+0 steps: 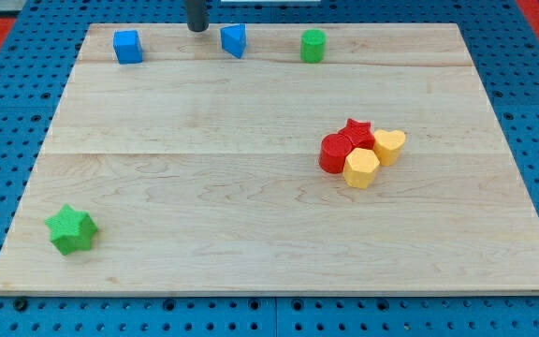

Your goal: Move the blue cube to the left side of the blue triangle

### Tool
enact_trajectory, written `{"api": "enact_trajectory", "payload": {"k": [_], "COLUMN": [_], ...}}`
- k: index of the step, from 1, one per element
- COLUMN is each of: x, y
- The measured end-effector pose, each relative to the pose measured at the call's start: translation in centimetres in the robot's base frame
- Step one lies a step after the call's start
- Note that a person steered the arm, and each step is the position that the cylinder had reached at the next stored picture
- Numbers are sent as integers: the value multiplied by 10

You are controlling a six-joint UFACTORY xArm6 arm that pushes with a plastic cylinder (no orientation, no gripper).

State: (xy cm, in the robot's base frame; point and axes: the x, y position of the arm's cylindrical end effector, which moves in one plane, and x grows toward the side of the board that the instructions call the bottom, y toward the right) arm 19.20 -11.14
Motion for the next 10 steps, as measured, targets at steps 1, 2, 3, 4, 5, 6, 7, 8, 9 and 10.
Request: {"api": "enact_trajectory", "payload": {"k": [1,2,3,4,5,6,7,8,9,10], "x": [0,0,0,0,0,0,1,29,67,74], "y": [-4,-9,-15,-38,-50,-75,-140,-170,-139,-108]}}
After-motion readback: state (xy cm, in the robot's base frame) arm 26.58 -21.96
